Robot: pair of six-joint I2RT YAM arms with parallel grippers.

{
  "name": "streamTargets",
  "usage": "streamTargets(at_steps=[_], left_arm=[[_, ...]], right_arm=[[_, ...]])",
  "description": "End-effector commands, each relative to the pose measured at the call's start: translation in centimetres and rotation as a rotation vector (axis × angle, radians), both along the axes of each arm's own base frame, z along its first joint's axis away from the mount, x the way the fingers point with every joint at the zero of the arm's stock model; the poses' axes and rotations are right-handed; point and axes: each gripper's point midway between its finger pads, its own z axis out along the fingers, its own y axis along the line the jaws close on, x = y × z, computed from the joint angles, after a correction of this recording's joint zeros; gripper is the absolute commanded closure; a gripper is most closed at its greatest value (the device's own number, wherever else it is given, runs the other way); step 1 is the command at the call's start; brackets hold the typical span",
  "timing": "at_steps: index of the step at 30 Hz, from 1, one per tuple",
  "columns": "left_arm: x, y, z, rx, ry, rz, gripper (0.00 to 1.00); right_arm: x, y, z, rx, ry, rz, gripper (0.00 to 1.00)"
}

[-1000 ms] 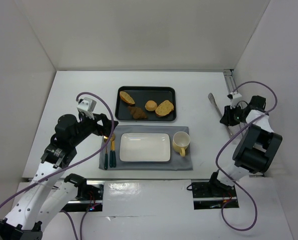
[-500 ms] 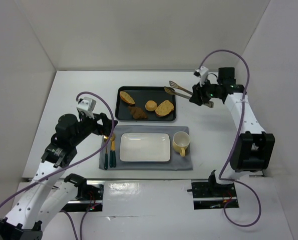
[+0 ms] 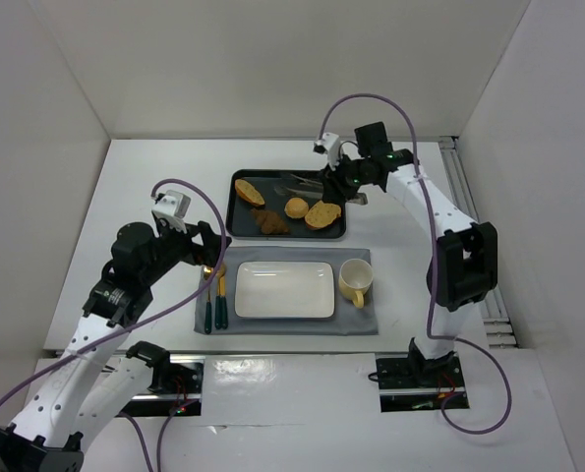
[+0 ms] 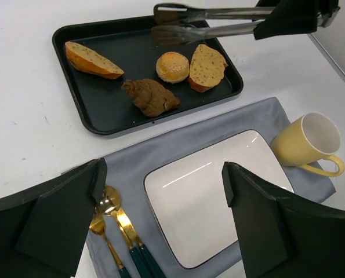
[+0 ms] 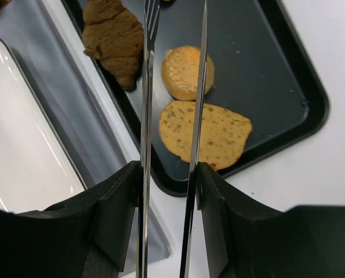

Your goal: Place the bread

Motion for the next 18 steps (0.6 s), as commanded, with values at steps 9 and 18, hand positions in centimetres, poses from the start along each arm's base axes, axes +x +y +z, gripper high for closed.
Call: streamTargets(at_steps=[9, 18], left_arm=[[0.5, 0.2, 1.8, 0.001, -0.063, 0.007, 0.00], [0.3, 0.2, 2.1, -0.002, -0.072, 0.007, 0.00]], right_arm=[[3.0, 5.7, 1.0, -0.003, -0.040, 0.067, 0.48], [4.0, 10.0, -0.8, -0.013, -0.013, 0.133, 0.48]])
